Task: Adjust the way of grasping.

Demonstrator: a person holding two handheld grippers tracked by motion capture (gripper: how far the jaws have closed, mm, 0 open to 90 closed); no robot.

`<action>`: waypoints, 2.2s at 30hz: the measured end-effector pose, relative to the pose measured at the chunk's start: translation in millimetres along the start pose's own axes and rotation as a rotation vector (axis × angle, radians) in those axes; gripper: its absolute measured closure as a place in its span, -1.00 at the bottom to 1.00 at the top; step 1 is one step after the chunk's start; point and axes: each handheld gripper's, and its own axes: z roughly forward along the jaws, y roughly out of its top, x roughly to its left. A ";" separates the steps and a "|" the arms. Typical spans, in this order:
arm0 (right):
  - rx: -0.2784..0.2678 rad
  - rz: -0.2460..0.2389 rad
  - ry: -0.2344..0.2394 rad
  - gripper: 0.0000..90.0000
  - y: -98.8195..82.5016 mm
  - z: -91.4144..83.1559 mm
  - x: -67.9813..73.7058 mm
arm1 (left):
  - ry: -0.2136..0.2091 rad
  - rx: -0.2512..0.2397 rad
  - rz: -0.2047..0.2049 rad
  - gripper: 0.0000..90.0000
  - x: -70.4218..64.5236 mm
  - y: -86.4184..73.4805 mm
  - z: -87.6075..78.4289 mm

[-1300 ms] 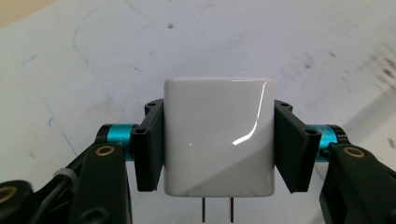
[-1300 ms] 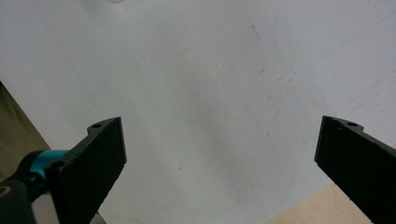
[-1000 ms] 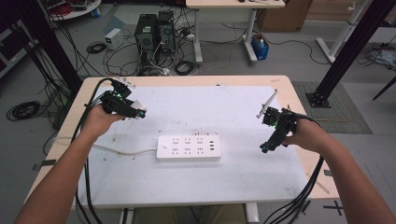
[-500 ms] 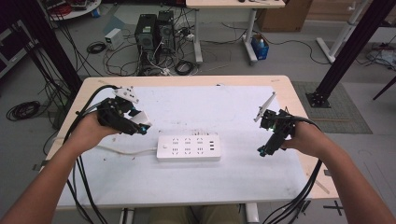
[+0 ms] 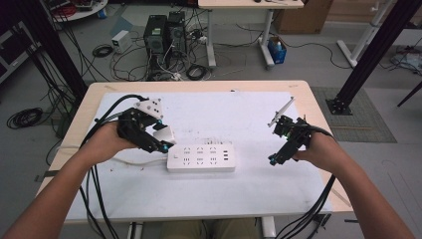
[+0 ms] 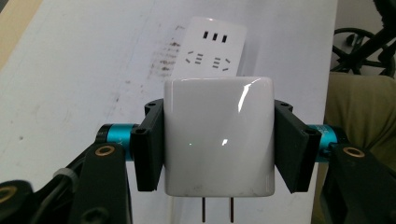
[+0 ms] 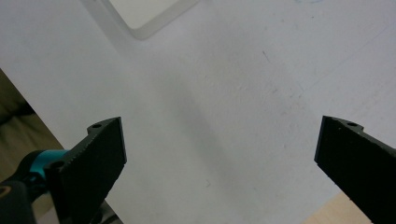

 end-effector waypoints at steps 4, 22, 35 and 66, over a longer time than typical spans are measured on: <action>-0.083 0.063 0.025 -0.97 2.1 -6.2 3.5 | -0.018 -0.009 0.025 -0.06 -0.3 10.6 7.2; -0.256 0.257 0.212 -0.97 10.2 -5.0 10.4 | -0.009 -0.009 0.107 -0.06 -6.1 34.9 29.1; -0.369 0.396 0.441 -0.97 18.9 3.6 17.0 | 0.013 -0.012 0.170 -0.06 -17.7 54.8 66.4; -0.417 0.645 0.780 -0.90 46.5 41.0 15.3 | -0.010 -0.118 0.257 -0.06 -37.8 82.3 98.5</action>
